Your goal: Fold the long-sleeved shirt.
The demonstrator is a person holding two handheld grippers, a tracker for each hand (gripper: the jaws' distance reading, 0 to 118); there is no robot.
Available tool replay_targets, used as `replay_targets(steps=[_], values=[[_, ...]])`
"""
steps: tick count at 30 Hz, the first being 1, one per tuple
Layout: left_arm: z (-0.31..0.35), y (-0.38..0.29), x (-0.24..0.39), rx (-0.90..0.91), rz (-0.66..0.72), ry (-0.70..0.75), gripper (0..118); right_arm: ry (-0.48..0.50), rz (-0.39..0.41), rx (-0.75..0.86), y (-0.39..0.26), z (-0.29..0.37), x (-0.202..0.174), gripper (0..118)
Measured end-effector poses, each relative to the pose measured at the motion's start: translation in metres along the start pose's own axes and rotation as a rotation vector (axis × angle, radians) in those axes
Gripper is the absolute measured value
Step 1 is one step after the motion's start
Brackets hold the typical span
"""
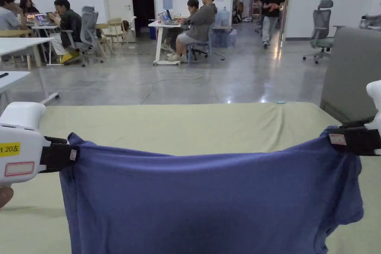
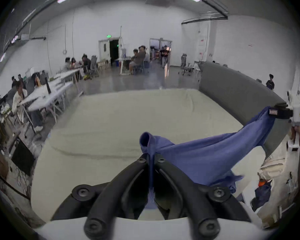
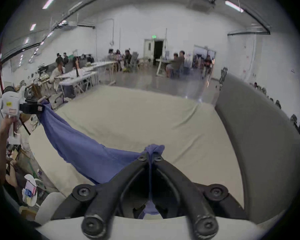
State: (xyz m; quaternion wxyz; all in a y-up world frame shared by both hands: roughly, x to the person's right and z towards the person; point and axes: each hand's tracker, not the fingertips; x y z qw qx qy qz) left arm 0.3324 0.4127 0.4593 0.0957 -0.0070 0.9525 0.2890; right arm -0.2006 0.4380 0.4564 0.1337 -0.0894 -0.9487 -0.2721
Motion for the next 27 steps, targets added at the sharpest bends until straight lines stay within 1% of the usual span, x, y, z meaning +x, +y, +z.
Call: replay_targets(steps=[2, 5, 9, 15, 18, 21, 22, 24, 25, 26, 27], values=[[0.014, 0.016, -0.006, 0.026, 0.036, -0.026, 0, -0.008, 0.008, 0.025, 0.015, 0.014, 0.001, 0], [0.016, 0.041, -0.013, 0.035, 0.05, -0.026, 0, -0.01, 0.007, 0.039, 0.041, 0.018, 0.006, 0], [0.005, 0.082, -0.025, 0.049, 0.095, -0.038, 0, -0.02, 0.015, 0.031, 0.084, 0.0, 0.015, 0], [-0.028, 0.16, -0.028, 0.072, 0.075, 0.004, 0, -0.1, 0.047, 0.021, 0.17, -0.046, 0.03, 0], [-0.046, 0.205, -0.029, 0.088, 0.067, 0.034, 0, -0.126, 0.036, 0.039, 0.219, -0.061, 0.043, 0], [-0.065, 0.251, -0.031, 0.12, 0.048, 0.092, 0, -0.181, 0.04, 0.077, 0.27, -0.071, 0.048, 0], [-0.07, 0.267, -0.032, 0.121, 0.051, 0.101, 0, -0.178, 0.039, 0.081, 0.287, -0.074, 0.049, 0], [-0.077, 0.295, -0.035, 0.138, 0.044, 0.129, 0, -0.206, 0.043, 0.097, 0.317, -0.077, 0.052, 0], [-0.08, 0.311, -0.036, 0.141, 0.044, 0.131, 0, -0.224, 0.057, 0.109, 0.333, -0.079, 0.054, 0], [-0.082, 0.324, -0.037, 0.166, 0.045, 0.143, 0, -0.267, 0.066, 0.124, 0.346, -0.08, 0.055, 0], [-0.083, 0.335, -0.037, 0.184, 0.059, 0.15, 0, -0.276, 0.077, 0.133, 0.358, -0.084, 0.058, 0]])
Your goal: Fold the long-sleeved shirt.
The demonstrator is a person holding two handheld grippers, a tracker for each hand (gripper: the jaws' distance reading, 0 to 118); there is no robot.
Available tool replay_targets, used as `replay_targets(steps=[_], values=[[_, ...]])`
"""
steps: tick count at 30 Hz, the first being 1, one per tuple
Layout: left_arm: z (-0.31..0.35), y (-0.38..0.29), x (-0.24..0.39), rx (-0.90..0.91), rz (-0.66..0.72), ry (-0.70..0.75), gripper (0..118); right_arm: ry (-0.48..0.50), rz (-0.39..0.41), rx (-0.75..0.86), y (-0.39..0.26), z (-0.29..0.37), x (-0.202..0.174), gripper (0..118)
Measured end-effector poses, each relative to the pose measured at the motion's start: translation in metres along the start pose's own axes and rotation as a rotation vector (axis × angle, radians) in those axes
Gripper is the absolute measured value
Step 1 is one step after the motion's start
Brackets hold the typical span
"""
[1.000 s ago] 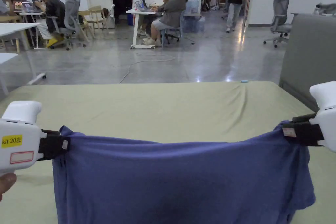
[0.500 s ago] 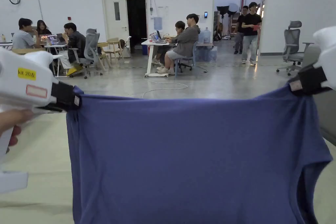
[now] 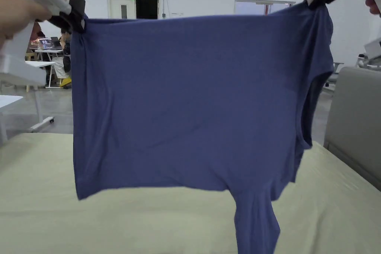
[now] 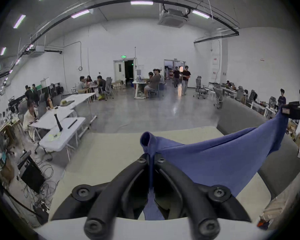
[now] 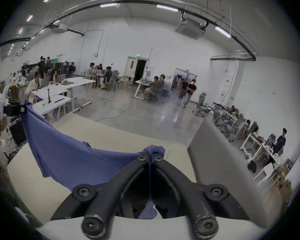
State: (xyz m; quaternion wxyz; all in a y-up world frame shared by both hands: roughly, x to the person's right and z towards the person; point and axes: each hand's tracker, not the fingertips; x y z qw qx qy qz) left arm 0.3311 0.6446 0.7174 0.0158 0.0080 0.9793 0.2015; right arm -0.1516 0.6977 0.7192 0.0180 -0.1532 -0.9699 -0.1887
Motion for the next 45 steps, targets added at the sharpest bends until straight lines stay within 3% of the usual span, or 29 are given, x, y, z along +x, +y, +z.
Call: replay_targets(steps=[4, 6, 15, 21, 28, 31, 35, 38, 41, 45], values=[[-0.015, 0.044, 0.001, 0.053, -0.002, 0.052, 0, -0.052, 0.006, 0.056, 0.032, -0.013, 0.009, 0], [-0.013, 0.052, 0.008, 0.062, -0.023, 0.06, 0, -0.087, -0.045, 0.087, 0.042, -0.015, 0.014, 0], [-0.064, 0.054, 0.017, 0.096, -0.104, 0.081, 0, -0.092, -0.028, 0.093, 0.035, -0.071, 0.017, 0], [-0.159, -0.047, 0.009, -0.139, -0.071, 0.032, 0, -0.01, -0.014, -0.152, -0.082, -0.181, -0.022, 0], [-0.263, -0.255, 0.007, -0.506, -0.125, 0.02, 0, 0.113, 0.024, -0.431, -0.303, -0.258, -0.108, 0], [-0.262, -0.328, 0.0, -0.622, -0.084, -0.003, 0, 0.157, 0.014, -0.556, -0.368, -0.257, -0.125, 0], [-0.214, -0.382, -0.01, -0.687, -0.074, -0.029, 0, 0.199, -0.028, -0.595, -0.418, -0.224, -0.125, 0], [-0.15, -0.411, -0.012, -0.693, -0.055, -0.062, 0, 0.248, -0.046, -0.599, -0.447, -0.172, -0.123, 0], [-0.091, -0.445, -0.012, -0.709, -0.139, -0.112, 0, 0.296, 0.039, -0.588, -0.477, -0.106, -0.128, 0], [-0.011, -0.486, -0.015, -0.762, -0.131, -0.139, 0, 0.331, 0.031, -0.618, -0.518, -0.022, -0.132, 0]])
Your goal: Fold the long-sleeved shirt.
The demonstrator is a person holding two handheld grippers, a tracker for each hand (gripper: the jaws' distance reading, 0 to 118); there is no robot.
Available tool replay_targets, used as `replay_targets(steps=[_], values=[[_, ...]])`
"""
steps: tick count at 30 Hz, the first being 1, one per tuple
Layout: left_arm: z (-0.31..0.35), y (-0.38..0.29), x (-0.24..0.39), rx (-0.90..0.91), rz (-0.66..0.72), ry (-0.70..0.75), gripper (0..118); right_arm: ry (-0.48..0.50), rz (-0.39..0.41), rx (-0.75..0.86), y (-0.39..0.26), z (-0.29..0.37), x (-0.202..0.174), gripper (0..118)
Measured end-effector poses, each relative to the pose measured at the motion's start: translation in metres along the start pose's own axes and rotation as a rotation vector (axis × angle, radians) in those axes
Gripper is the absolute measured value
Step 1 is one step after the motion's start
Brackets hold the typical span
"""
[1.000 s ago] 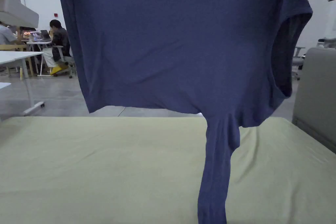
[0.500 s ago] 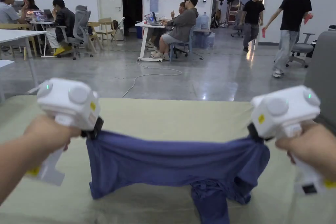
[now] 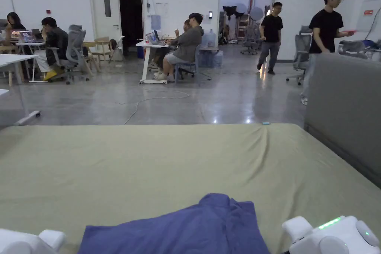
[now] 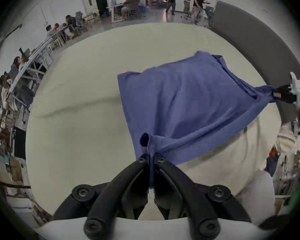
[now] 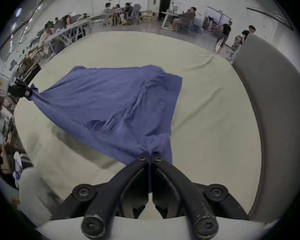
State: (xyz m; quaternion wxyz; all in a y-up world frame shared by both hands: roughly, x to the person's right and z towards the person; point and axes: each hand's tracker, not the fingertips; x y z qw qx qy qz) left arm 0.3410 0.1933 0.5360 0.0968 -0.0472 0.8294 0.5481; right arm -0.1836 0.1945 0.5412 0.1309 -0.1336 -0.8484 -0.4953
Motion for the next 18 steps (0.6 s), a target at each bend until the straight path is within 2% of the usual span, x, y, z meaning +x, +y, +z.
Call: replay_targets(steps=[8, 15, 18], values=[[0.015, -0.13, 0.034, -0.085, -0.028, -0.028, 0, 0.056, 0.016, -0.143, -0.143, 0.018, -0.047, 0], [0.014, -0.199, 0.052, -0.136, -0.062, -0.047, 0, 0.048, 0.054, -0.206, -0.206, 0.009, -0.071, 0], [0.002, -0.216, 0.054, -0.161, -0.04, -0.062, 0, 0.075, 0.033, -0.24, -0.219, -0.003, -0.07, 0]])
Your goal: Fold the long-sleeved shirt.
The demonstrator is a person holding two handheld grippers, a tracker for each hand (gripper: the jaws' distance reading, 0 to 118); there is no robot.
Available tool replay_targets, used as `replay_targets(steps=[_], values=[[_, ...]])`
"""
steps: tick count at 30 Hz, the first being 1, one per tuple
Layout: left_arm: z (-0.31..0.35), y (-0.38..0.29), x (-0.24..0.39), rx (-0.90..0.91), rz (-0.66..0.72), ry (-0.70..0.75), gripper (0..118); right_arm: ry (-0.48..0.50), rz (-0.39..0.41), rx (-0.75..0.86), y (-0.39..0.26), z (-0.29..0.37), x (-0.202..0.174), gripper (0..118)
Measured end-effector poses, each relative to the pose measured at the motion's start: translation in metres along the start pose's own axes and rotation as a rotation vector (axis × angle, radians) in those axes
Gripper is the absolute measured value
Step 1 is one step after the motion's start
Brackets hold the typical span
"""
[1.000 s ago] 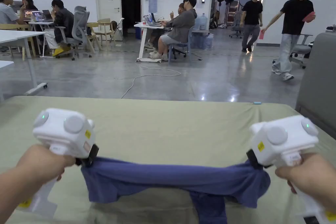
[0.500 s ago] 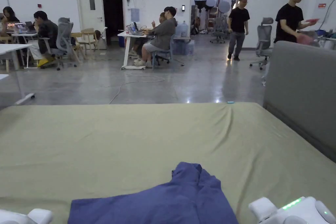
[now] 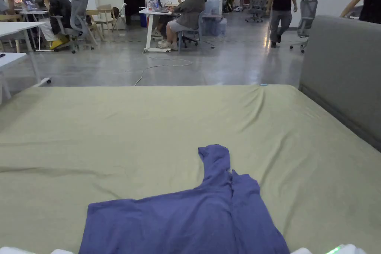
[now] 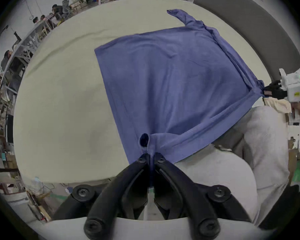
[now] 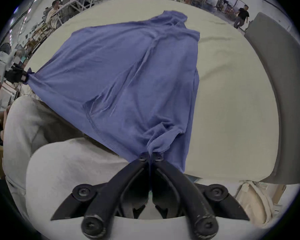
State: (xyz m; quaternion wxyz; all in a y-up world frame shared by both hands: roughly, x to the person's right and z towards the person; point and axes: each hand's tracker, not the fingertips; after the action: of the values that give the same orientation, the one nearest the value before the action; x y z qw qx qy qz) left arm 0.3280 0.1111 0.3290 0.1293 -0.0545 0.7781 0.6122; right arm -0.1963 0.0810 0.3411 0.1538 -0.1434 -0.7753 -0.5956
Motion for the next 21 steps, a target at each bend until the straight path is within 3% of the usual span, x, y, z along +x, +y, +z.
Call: replay_targets(steps=[10, 12, 13, 14, 15, 16, 18, 20, 21], values=[[-0.05, -0.009, -0.012, -0.049, 0.09, -0.042, 0, 0.057, -0.058, -0.059, 0.005, -0.034, 0.015, 1], [-0.048, -0.004, -0.018, -0.057, 0.131, -0.063, 9, 0.079, -0.084, -0.079, 0.009, -0.033, 0.022, 9], [-0.042, -0.002, -0.019, -0.043, 0.151, -0.033, 38, 0.091, -0.098, -0.089, 0.013, -0.028, 0.025, 27], [-0.029, 0.004, -0.018, -0.008, 0.166, -0.006, 66, 0.109, -0.124, -0.086, 0.016, -0.019, 0.027, 60], [-0.017, 0.007, -0.019, 0.04, 0.177, -0.02, 87, 0.102, -0.109, -0.064, 0.018, -0.009, 0.027, 95], [0.002, 0.009, -0.02, 0.13, 0.19, -0.048, 96, 0.054, -0.061, -0.008, 0.02, 0.007, 0.025, 115], [0.038, 0.015, -0.019, 0.267, 0.24, -0.097, 96, -0.015, -0.028, 0.09, 0.025, 0.038, 0.022, 115], [0.061, 0.019, -0.014, 0.353, 0.277, -0.125, 94, -0.011, -0.07, 0.152, 0.031, 0.065, 0.024, 115], [0.066, 0.02, -0.012, 0.346, 0.289, -0.145, 82, 0.002, -0.094, 0.179, 0.035, 0.074, 0.026, 115]])
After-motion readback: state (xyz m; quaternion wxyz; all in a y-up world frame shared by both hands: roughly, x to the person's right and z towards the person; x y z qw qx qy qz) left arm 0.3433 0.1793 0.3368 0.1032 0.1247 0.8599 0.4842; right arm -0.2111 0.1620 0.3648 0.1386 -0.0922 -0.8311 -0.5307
